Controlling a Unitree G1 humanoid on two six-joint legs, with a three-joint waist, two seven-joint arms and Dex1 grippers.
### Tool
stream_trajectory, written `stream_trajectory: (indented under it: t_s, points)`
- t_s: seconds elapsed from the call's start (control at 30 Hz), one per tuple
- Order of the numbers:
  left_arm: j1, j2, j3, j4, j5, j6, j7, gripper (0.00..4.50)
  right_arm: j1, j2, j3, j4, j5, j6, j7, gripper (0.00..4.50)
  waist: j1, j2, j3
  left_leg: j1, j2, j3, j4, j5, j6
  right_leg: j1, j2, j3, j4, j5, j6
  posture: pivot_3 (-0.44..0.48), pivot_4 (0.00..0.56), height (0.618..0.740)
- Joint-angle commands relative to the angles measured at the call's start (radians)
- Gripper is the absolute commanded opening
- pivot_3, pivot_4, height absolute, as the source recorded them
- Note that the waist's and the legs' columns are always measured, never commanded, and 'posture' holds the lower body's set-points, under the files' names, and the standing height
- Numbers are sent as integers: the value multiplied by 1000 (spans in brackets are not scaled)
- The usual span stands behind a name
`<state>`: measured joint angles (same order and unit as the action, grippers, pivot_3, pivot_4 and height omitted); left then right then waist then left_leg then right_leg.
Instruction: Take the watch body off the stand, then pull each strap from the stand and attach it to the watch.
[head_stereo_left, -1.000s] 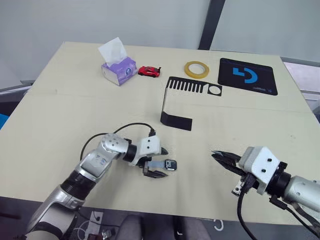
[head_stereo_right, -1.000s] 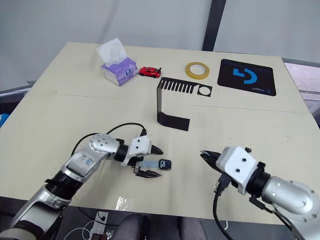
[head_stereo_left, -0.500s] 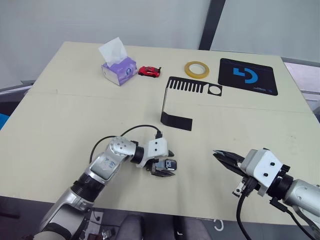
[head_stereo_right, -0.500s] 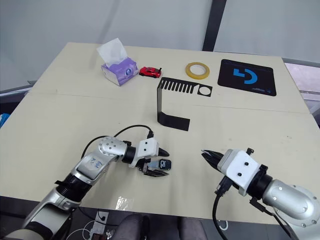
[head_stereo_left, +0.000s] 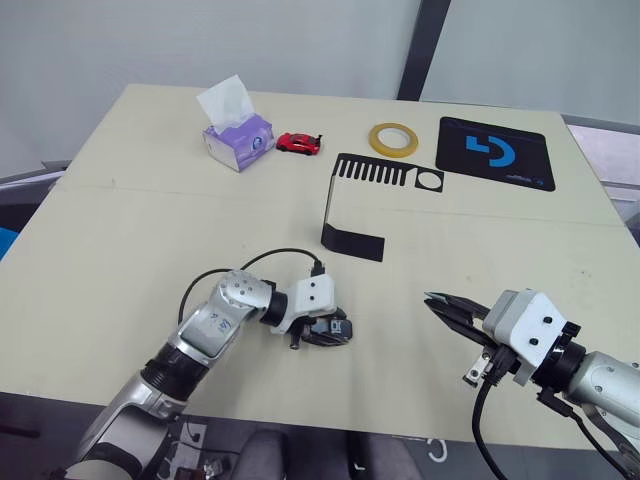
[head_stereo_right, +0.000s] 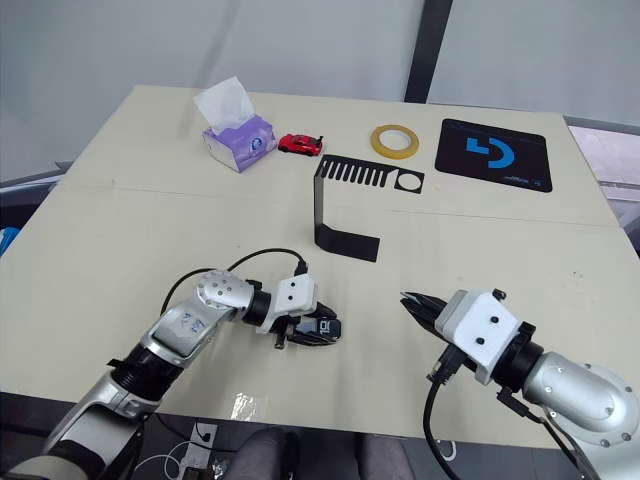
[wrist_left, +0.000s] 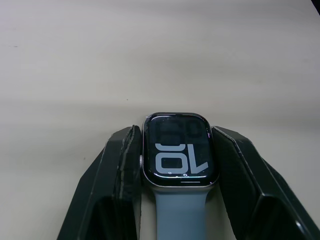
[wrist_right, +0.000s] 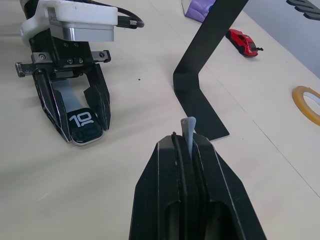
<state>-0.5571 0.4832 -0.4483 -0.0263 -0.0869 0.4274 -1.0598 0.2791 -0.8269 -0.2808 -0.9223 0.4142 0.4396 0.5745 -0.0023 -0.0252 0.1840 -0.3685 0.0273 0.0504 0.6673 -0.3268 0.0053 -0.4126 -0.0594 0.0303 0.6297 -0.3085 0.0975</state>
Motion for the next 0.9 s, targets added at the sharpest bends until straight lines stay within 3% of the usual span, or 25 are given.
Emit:
stream_trajectory:
  t_s: [0.03, 0.23, 0.33, 0.43, 0.6, 0.9]
  points:
    - [-1, 15, 14, -17, 5, 17, -3, 1714, -17, 1, 3, -86, -2, -8, 7, 0, 0, 0, 0, 0, 0, 0, 0, 0, 0, 0, 0, 0, 0, 0, 0, 0, 150, 738]
    - [-18, 9, 50, -32, -51, 117, -19, 1714, -48, -6, 30, -76, -18, -12, 16, 0, 0, 0, 0, 0, 0, 0, 0, 0, 0, 0, 0, 0, 1, 0, 0, 0, 150, 738]
    - [-99, -38, 143, -13, -209, 373, -40, 1714, -105, -51, 77, -58, -81, -33, 41, 0, 0, 0, 0, -1, 0, 0, 2, 0, 0, 0, 1, 0, 1, 0, 0, 0, 150, 738]
    - [-175, -43, 181, 32, -288, 510, -72, 1714, -189, -98, 164, -17, -191, -59, 45, 0, 0, 0, 0, -2, 0, -1, 7, 0, 0, 0, 6, -1, 3, 0, 0, 0, 150, 738]
    - [-244, -39, 190, 113, -320, 559, -86, 1714, -314, -138, 308, 45, -367, -108, 60, 0, -2, 0, 0, -2, 1, -1, 10, -1, 1, -1, 12, 3, 4, 0, 0, 0, 150, 738]
    - [-310, -80, 218, 212, -362, 614, -64, 1714, -444, -89, 485, 111, -559, -81, 73, 0, 0, 0, 0, -3, 2, -1, 12, 0, 0, -2, 12, 3, 8, 0, 0, 0, 150, 738]
